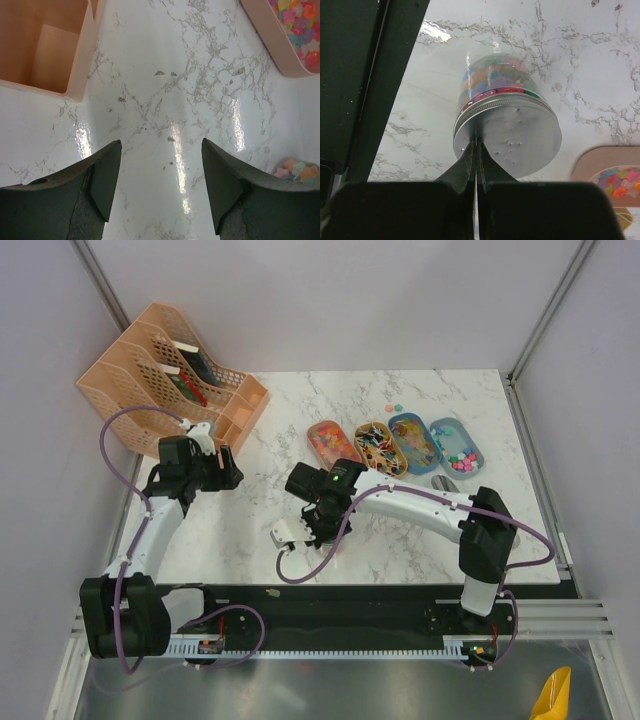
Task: Pack the candies
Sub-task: Close the bottle lid on the packing bottle.
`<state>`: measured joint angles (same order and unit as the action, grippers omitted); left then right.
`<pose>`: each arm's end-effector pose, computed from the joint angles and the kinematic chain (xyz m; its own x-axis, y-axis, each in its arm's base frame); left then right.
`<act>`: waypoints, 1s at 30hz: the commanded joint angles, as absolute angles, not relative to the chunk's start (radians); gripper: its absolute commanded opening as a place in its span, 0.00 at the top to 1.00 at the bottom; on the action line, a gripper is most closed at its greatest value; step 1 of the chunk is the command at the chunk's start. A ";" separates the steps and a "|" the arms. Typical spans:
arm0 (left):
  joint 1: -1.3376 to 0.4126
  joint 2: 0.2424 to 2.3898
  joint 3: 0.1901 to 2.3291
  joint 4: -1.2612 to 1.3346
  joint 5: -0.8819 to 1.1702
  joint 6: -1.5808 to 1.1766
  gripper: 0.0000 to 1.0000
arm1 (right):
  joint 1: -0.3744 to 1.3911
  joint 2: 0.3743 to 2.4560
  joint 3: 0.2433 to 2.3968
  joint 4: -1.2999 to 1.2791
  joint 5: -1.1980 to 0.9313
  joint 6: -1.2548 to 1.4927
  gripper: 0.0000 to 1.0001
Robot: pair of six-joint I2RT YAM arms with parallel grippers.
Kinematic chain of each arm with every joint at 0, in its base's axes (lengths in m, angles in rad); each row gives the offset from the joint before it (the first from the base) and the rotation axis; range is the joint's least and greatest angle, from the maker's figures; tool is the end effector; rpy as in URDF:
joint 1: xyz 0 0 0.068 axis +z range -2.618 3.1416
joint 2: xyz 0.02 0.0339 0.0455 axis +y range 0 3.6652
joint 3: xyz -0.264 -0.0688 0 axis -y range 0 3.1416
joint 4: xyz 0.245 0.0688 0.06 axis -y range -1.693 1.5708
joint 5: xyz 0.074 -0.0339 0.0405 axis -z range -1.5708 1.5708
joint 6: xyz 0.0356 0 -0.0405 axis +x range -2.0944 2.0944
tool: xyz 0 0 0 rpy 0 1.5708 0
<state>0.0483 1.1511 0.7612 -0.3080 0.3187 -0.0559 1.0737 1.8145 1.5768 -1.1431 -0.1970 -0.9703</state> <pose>0.2447 0.0007 0.2477 -0.6517 -0.0846 -0.7537 0.1578 0.9569 -0.2438 0.1639 0.3167 0.2634 0.4611 -0.8468 -0.2653 -0.8834 -0.4663 -0.0472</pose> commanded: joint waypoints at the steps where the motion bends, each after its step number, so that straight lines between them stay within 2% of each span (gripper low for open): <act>1: 0.046 1.146 0.753 -0.287 0.334 -0.060 0.28 | 1.083 1.821 1.565 -1.124 -0.230 -0.945 1.00; 10: 0.046 1.175 0.776 -0.290 0.344 -0.072 0.28 | 1.066 1.759 1.641 -1.131 -0.123 -0.973 1.00; 23: 0.044 1.158 0.749 -0.291 0.322 -0.040 0.28 | 1.071 1.891 1.545 -1.049 -0.221 -0.928 1.00; 26: 0.044 1.167 0.747 -0.294 0.331 -0.026 0.22 | 1.071 1.888 1.537 -1.043 -0.212 -0.923 1.00; 30: 0.044 1.119 0.713 -0.266 0.481 0.142 0.21 | 1.058 1.820 1.569 -1.054 -0.175 -0.901 1.00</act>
<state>0.0483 1.1690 0.7403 -0.3061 0.3511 -0.0097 1.0622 1.8355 1.5860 -1.0683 -0.1627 -0.9337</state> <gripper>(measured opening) 0.794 0.005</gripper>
